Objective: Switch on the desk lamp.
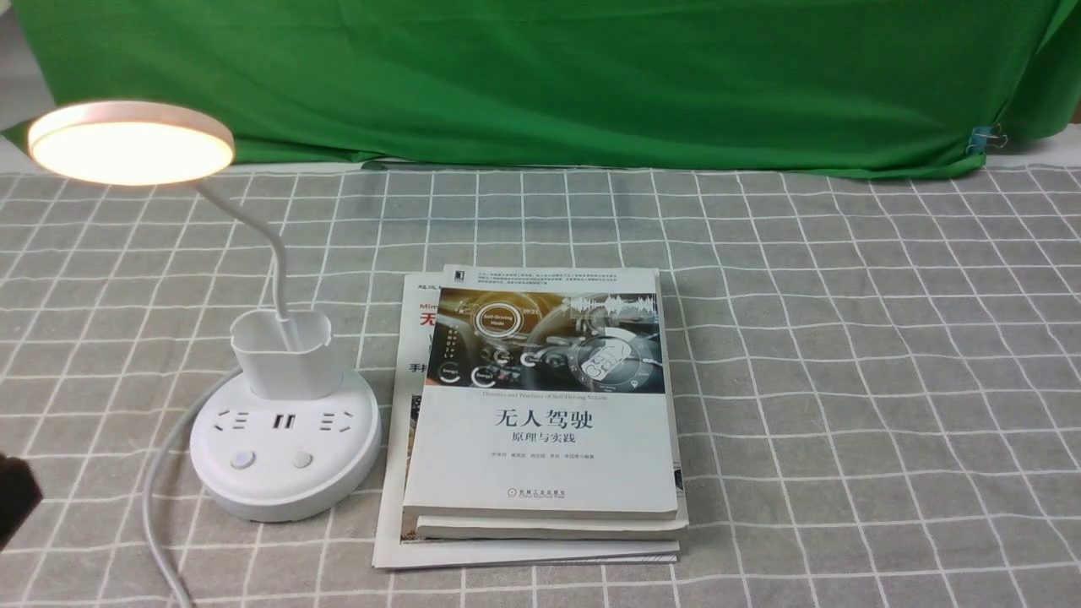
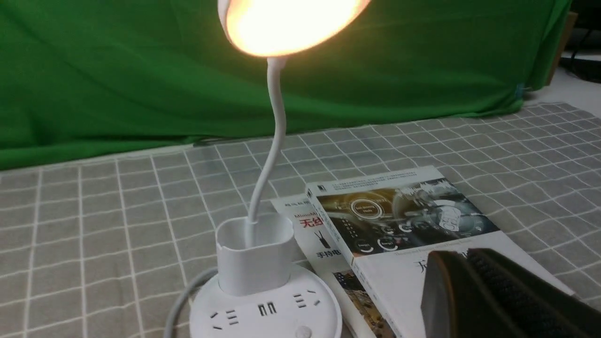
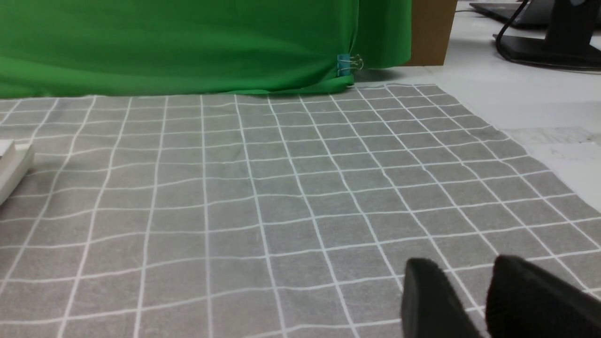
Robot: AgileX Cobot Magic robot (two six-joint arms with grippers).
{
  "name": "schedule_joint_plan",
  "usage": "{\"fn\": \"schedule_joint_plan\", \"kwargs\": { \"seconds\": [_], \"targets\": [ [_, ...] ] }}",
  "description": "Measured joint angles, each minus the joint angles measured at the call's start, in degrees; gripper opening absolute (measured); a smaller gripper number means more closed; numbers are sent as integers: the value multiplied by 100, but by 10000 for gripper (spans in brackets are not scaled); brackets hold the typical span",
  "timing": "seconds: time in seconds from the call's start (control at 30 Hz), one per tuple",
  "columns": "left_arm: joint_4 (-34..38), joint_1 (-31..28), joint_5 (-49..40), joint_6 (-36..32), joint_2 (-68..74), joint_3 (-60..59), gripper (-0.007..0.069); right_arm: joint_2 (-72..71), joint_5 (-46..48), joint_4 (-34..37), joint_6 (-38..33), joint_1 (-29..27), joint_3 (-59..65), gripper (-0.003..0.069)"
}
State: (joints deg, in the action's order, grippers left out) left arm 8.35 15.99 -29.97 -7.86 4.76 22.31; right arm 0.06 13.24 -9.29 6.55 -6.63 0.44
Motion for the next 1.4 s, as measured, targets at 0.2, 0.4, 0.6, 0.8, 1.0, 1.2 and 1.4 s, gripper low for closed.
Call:
{"fn": "schedule_joint_plan", "kwargs": {
  "seconds": [0.2, 0.4, 0.6, 0.8, 1.0, 1.2, 1.4],
  "targets": [
    [-96, 0, -192, -5, -284, -34, 19, 0, 0, 0, 0, 0, 0, 245],
    [-134, 0, -209, -11, -284, -41, 19, 0, 0, 0, 0, 0, 0, 245],
    [-141, 0, -209, -11, -284, -41, 19, 0, 0, 0, 0, 0, 0, 245],
    [-143, 0, -53, -40, -284, -85, 19, 0, 0, 0, 0, 0, 0, 245],
    [-161, -208, 1450, -480, -254, -907, 19, 0, 0, 0, 0, 0, 0, 245],
    [-160, -951, 2110, -584, -350, -2143, 19, 0, 0, 0, 0, 0, 0, 245],
    [-160, -1253, 1355, -558, -467, -2275, 19, 0, 5, 0, 0, 0, 0, 245]
  ]
}}
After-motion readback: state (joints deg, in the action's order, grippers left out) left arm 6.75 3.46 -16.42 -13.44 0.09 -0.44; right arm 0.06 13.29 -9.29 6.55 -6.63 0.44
